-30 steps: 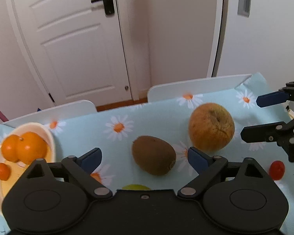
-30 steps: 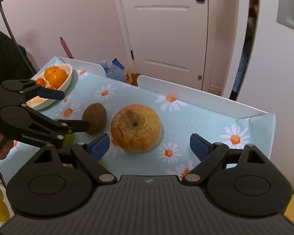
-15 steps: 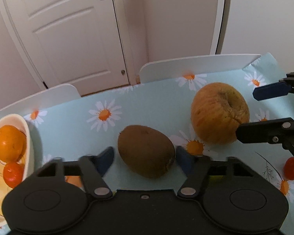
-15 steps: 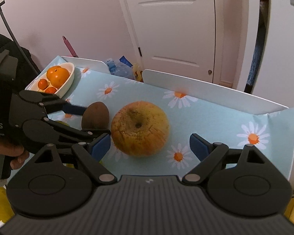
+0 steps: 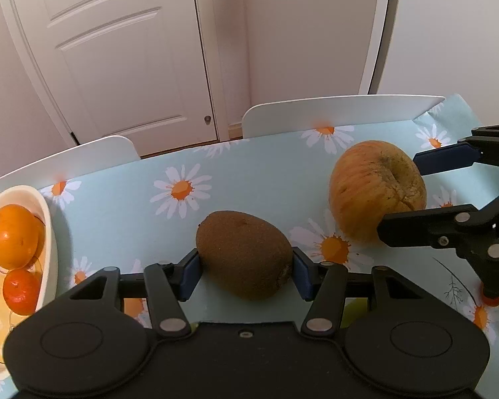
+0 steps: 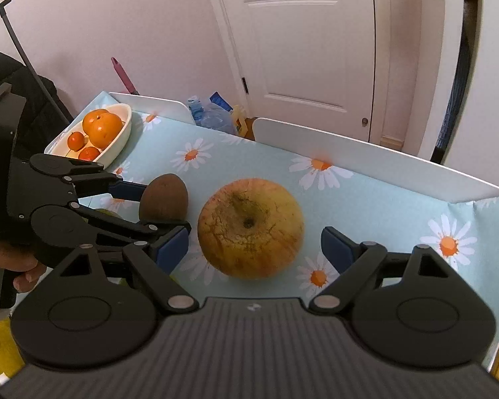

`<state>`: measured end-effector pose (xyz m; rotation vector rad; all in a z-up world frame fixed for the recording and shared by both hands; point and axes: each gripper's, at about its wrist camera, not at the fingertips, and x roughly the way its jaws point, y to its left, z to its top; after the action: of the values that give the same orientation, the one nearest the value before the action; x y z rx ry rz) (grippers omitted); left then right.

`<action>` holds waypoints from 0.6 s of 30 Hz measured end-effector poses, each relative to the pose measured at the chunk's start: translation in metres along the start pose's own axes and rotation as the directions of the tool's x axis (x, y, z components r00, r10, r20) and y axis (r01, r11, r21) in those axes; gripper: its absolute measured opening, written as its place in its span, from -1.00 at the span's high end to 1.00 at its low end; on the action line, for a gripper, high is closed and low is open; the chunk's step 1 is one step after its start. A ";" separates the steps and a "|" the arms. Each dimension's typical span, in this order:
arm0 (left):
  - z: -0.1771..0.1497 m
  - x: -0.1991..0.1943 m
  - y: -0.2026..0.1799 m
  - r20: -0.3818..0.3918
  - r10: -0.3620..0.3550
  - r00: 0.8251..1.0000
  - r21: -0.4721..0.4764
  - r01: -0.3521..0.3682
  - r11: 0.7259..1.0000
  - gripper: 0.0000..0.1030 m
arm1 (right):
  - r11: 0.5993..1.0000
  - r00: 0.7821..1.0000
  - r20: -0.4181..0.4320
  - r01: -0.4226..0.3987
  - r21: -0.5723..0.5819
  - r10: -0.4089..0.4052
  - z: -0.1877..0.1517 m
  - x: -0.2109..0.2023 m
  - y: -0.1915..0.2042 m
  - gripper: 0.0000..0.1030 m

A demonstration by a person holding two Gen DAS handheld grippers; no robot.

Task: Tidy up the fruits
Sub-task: 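Grasp the brown kiwi with the left tool while the right tool grasps the large apple, then carry the kiwi and apple over the bowl and open the left tool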

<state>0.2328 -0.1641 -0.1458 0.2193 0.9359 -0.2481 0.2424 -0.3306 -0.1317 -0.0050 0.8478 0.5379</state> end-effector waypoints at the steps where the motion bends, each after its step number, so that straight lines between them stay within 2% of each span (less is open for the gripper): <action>1: 0.000 0.000 0.000 0.000 0.000 1.000 0.000 0.000 1.000 -0.17 | 1.000 1.000 -0.001 0.000 0.000 0.000 0.000 0.001 0.000 -0.98; 12: -0.002 -0.004 0.005 0.002 0.012 1.000 -0.002 -0.012 1.000 -0.16 | 1.000 1.000 -0.015 -0.004 0.013 0.004 0.003 0.015 0.001 -0.91; 15: -0.004 -0.007 0.007 0.006 0.014 1.000 -0.007 -0.014 1.000 -0.15 | 1.000 1.000 -0.018 0.005 0.008 -0.005 0.003 0.018 0.002 -0.77; 18: -0.004 -0.012 0.009 0.015 0.016 1.000 -0.013 -0.016 1.000 -0.15 | 1.000 1.000 -0.021 0.017 0.005 -0.017 0.005 0.016 0.004 -0.76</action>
<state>0.2257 -0.1529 -0.1376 0.2128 0.9203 -0.2284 0.2527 -0.3189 -0.1392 -0.0133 0.8689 0.5207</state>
